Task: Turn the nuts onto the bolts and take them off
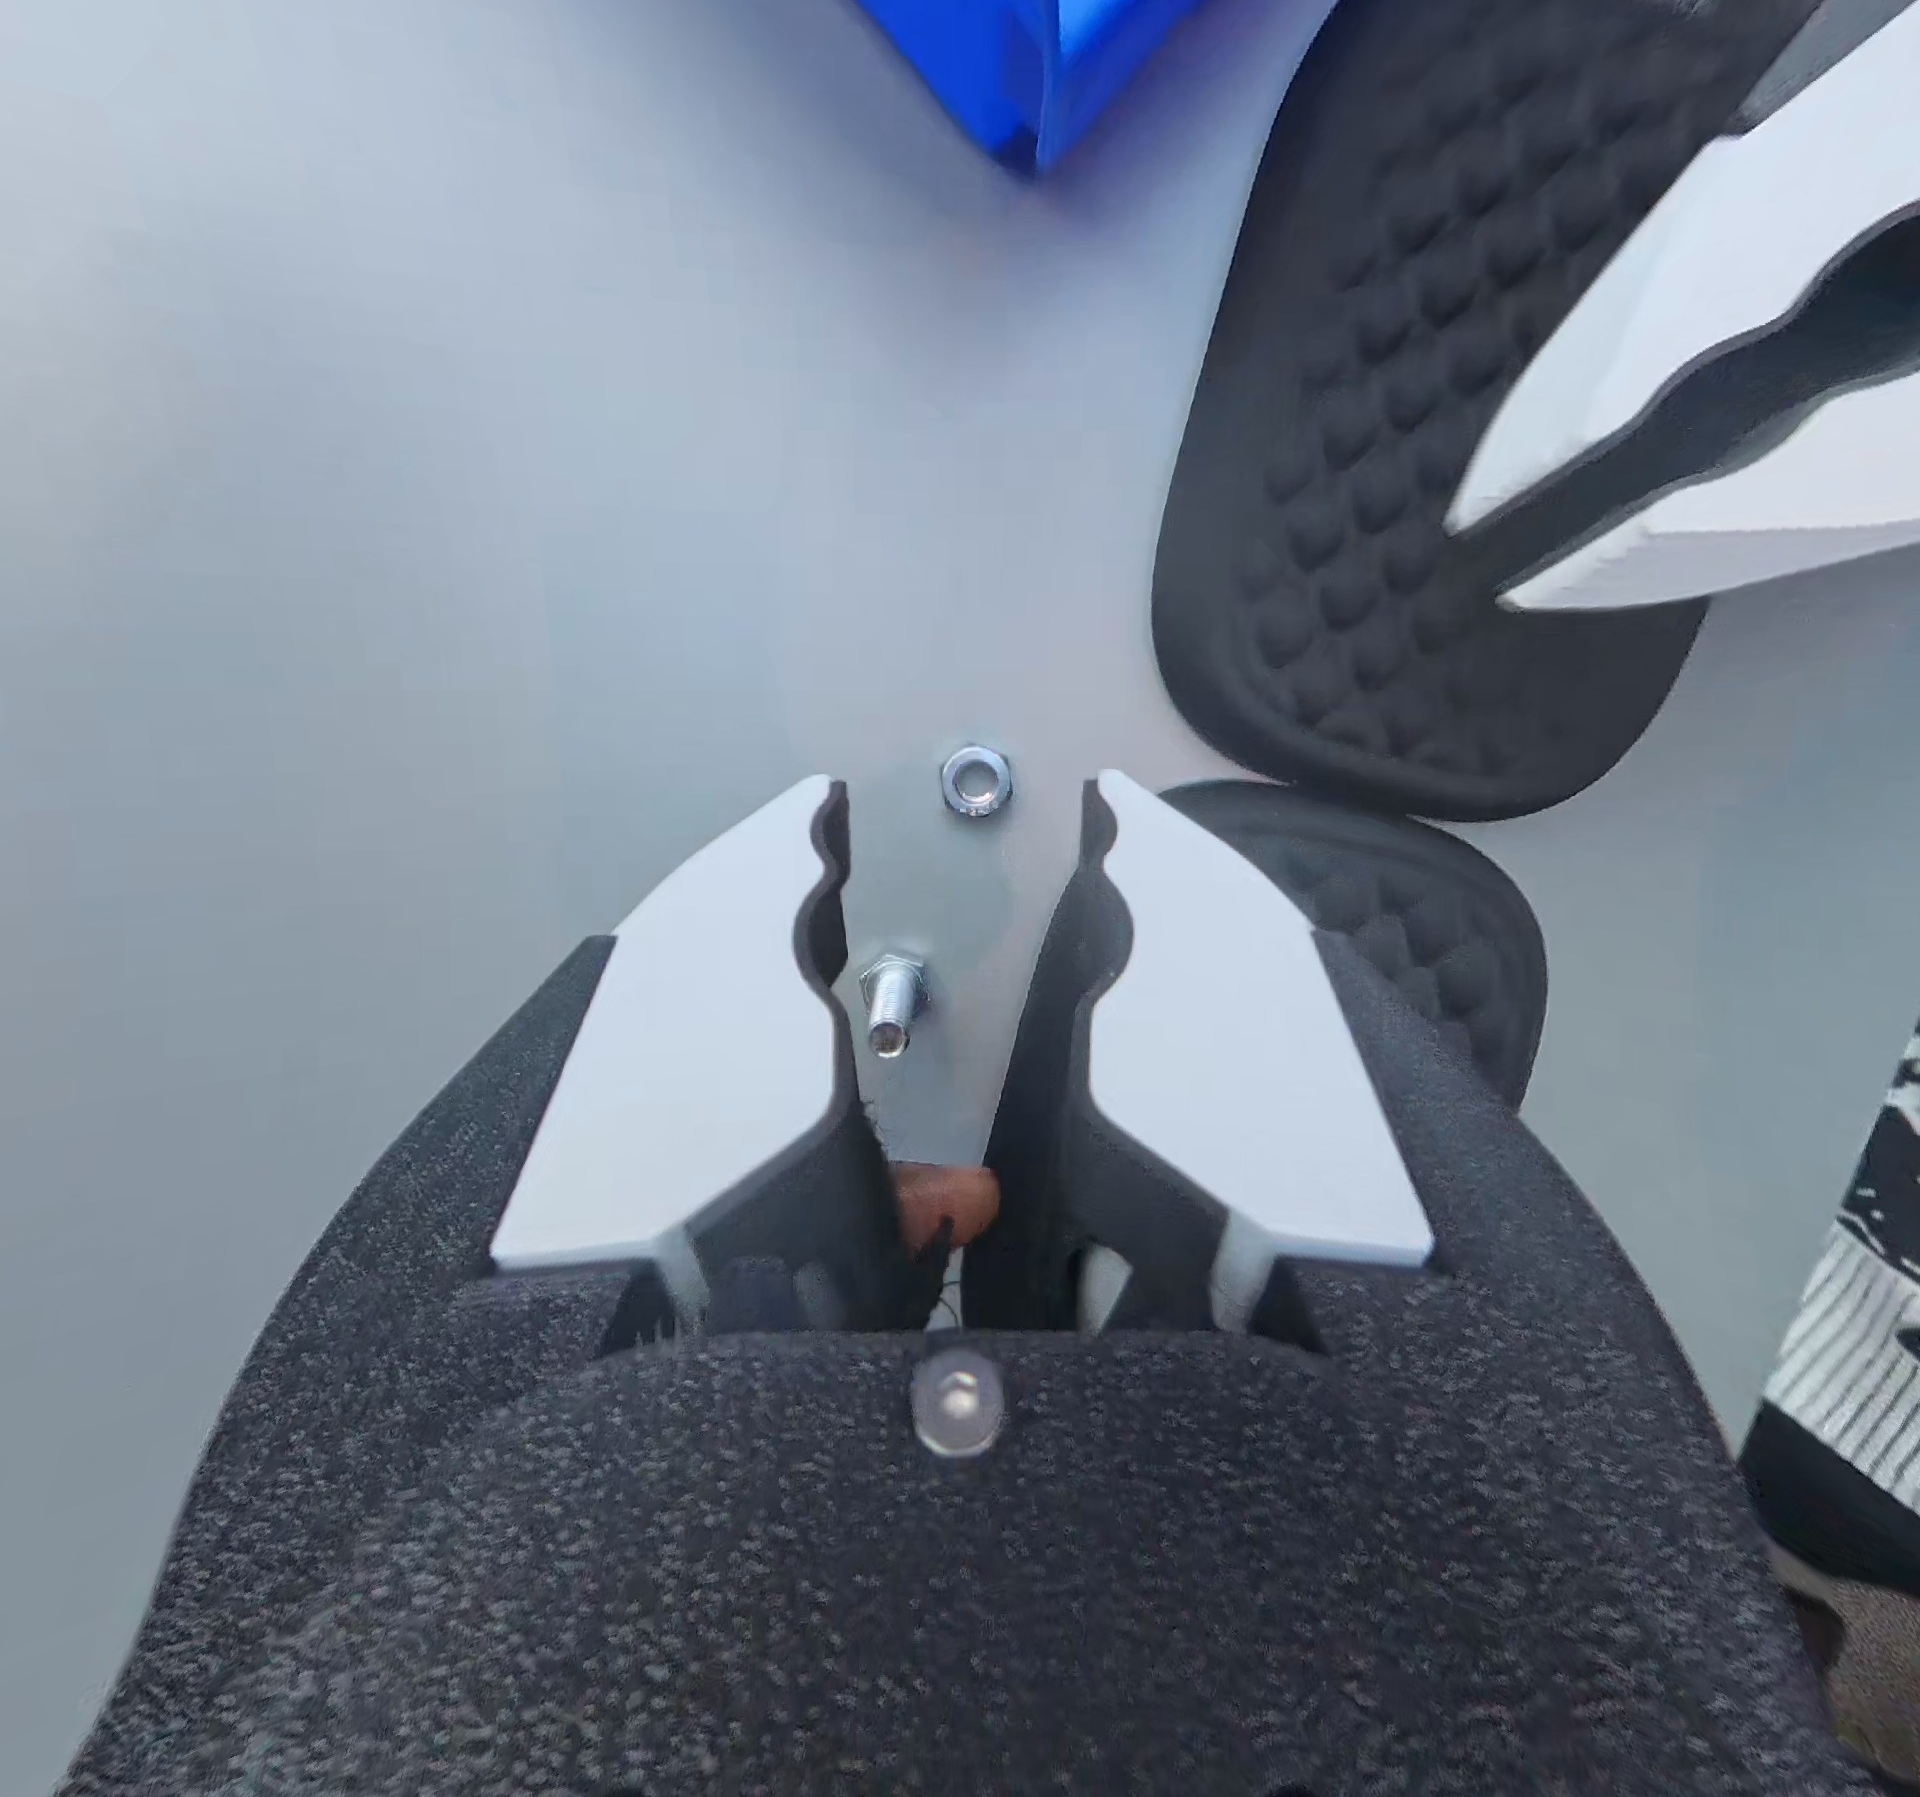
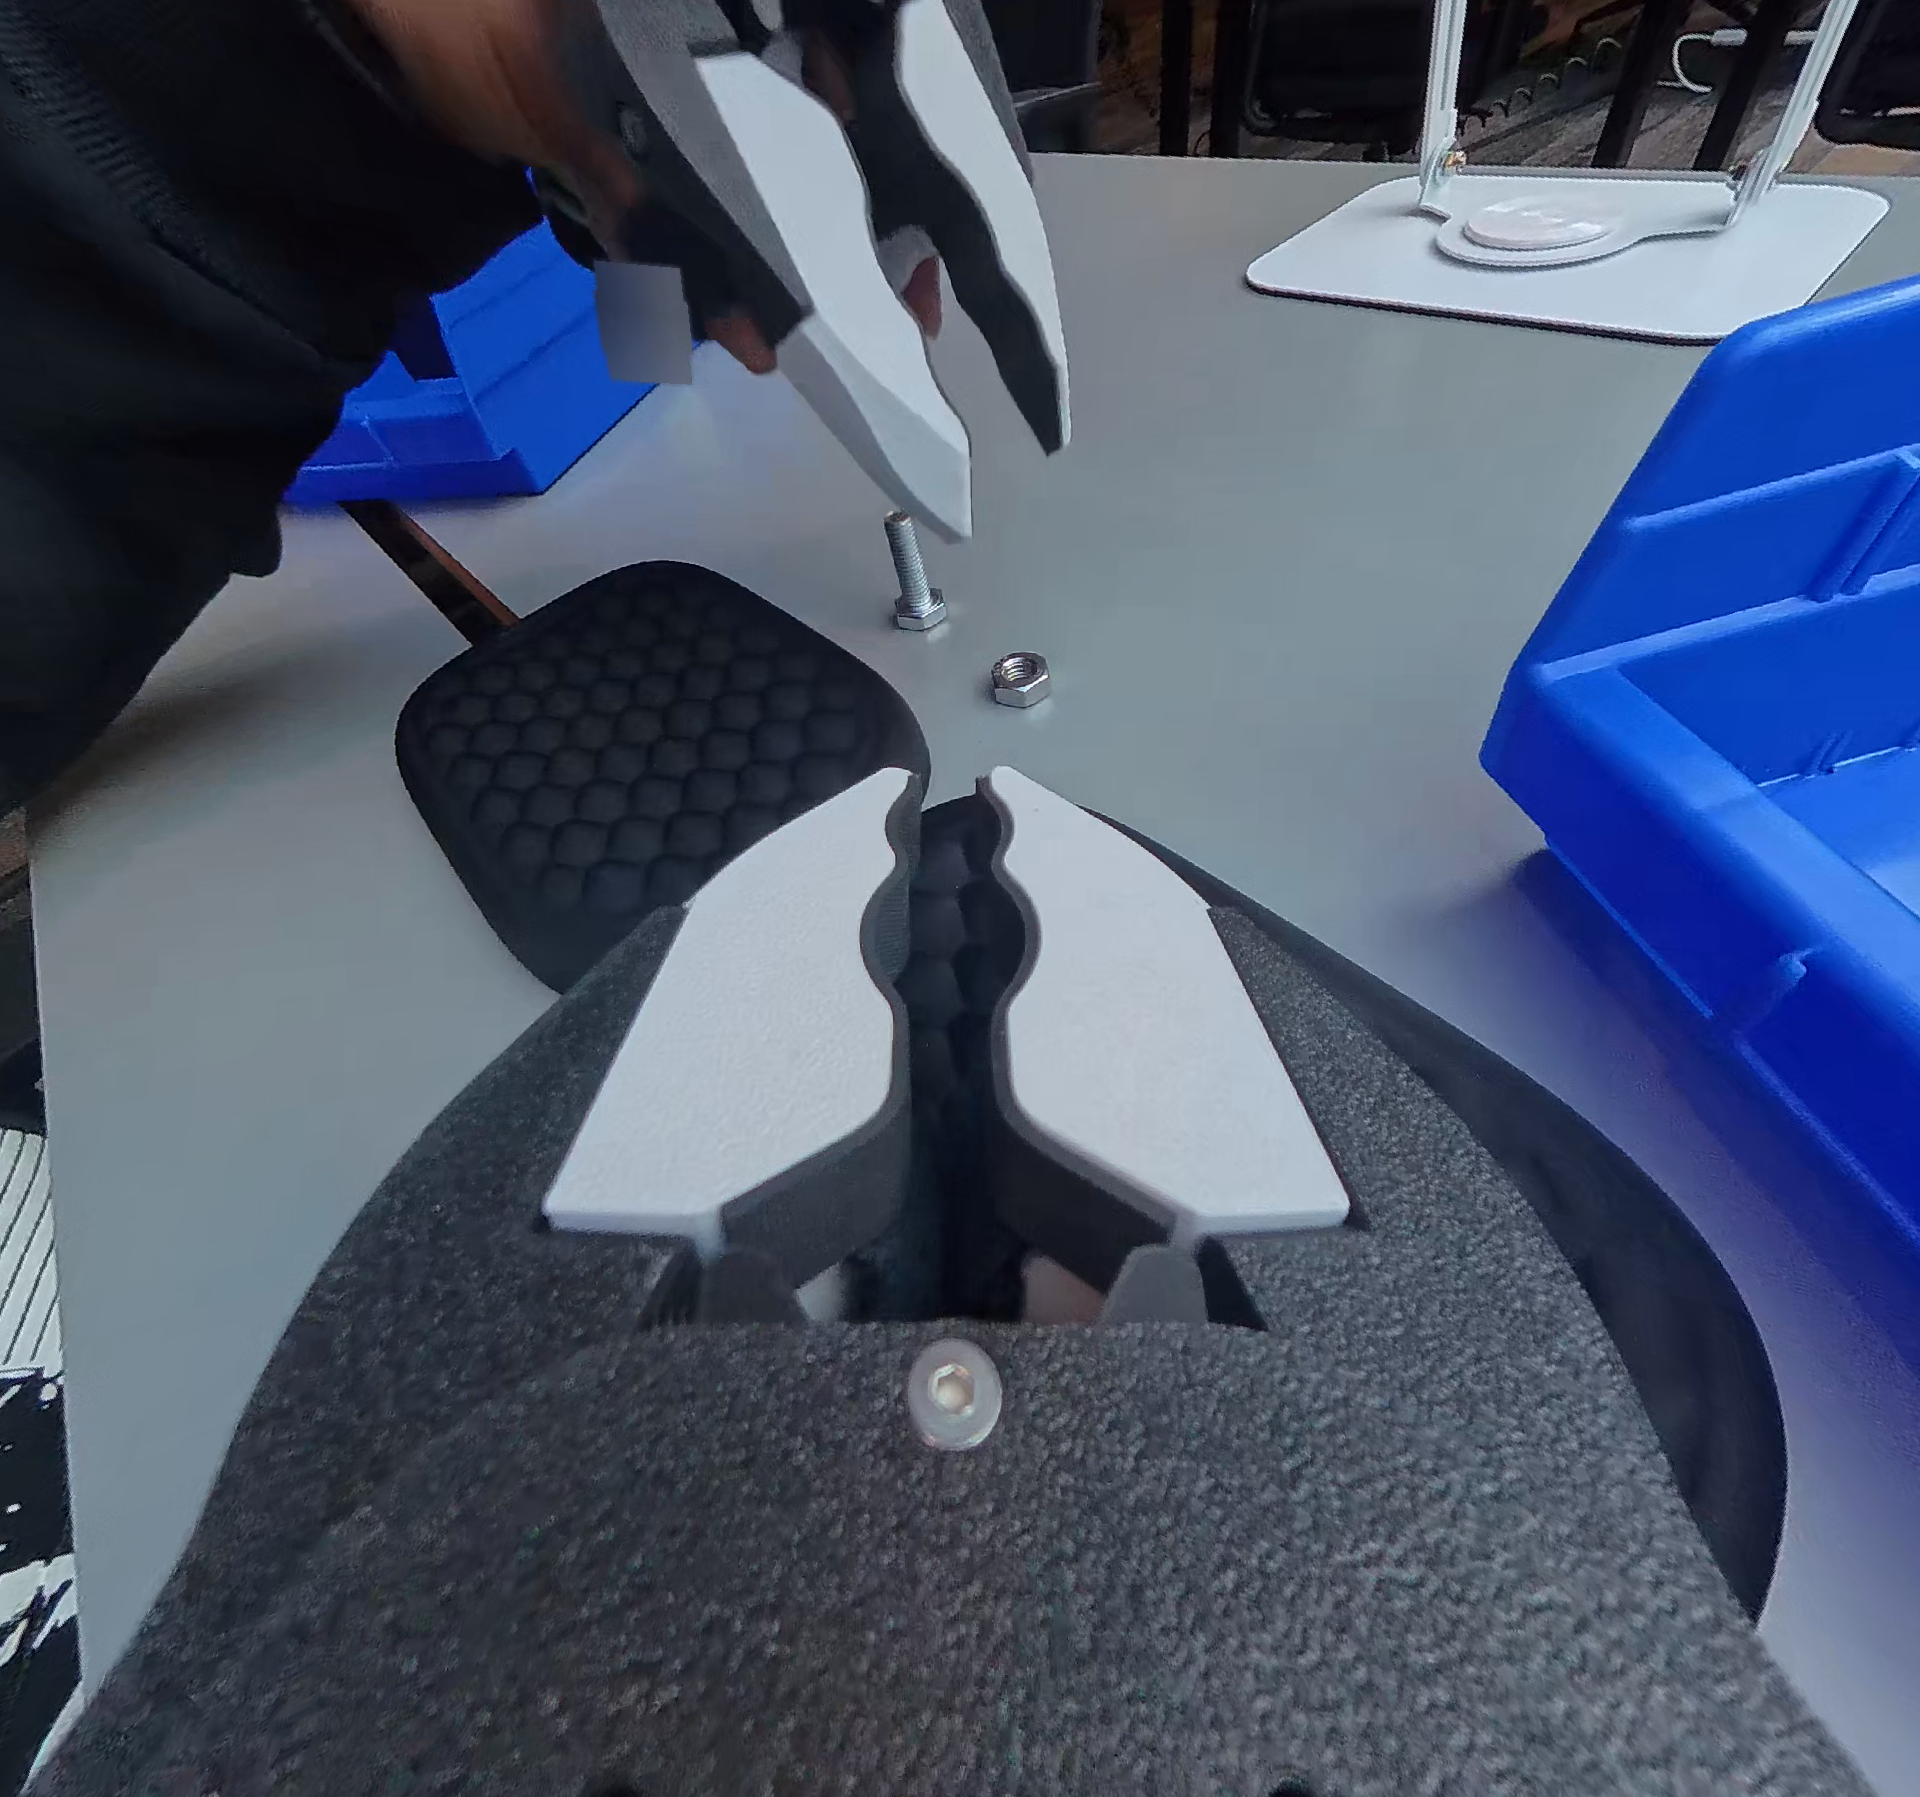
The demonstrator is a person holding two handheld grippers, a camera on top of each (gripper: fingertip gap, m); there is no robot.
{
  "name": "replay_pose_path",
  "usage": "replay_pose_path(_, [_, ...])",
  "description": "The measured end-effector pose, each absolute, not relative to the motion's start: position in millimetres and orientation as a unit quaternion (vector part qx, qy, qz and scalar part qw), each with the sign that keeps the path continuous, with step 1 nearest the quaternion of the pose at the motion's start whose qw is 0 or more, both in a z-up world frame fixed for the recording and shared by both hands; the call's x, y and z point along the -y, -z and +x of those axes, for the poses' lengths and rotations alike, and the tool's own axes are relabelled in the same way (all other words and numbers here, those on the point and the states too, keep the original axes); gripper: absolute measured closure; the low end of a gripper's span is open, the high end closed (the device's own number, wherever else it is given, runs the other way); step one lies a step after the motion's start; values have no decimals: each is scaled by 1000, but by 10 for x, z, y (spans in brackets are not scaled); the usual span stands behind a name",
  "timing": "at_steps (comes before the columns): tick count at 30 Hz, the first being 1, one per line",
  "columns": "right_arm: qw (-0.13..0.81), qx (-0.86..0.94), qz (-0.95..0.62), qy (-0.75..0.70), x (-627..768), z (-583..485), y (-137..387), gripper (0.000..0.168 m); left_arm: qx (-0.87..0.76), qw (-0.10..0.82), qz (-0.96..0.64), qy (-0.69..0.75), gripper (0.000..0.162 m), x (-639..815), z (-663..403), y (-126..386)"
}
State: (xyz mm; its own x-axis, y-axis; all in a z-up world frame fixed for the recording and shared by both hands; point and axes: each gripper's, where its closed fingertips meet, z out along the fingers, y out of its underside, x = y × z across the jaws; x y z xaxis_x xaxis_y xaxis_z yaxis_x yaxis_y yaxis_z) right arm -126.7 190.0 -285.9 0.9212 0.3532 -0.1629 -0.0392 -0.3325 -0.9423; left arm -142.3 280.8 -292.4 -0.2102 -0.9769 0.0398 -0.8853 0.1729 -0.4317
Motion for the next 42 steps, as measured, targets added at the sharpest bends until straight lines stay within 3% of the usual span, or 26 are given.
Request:
replay_pose_path(7, [562, 104, -803, -172, -1903, -1286, 2878, 155, -638, 344, -538, 430, 102, -2831, -1538, 2205])
replay_pose_path(14, [533, 134, -814, -188, -1927, -1390, 2874, 141, -551, 422, -470, 546, 92, -2801, -1948, 2275])
replay_pose_path(19, [504, 203, -820, -177, -2199, -1604, 2750, 132, -558, 425, -435, 565, 86, -2704, -2072, 2304])
replay_pose_path(23, [511, 259, -805, -156, -2621, -1742, 2671, 143, -556, 430, -424, 571, 84, -2671, -2105, 2311])
replay_pose_path(26, [472, 298, -814, -161, -2861, -1876, 2809, 142, -551, 421, -430, 578, 83, -2695, -2109, 2312])
replay_pose_path(35, [420, 340, -831, -130, -3160, -1980, 3156, 151, -550, 421, -437, 574, 89, -2744, -2128, 2305])
replay_pose_path(37, [422, 350, -827, -126, -3165, -2000, 3165, 159, -550, 420, -444, 570, 90, -2764, -2121, 2327])
replay_pose_path(42, [436, 348, -821, -122, -3108, -1946, 2964, 160, -545, 418, -445, 575, 103, -2759, -2125, 2324])
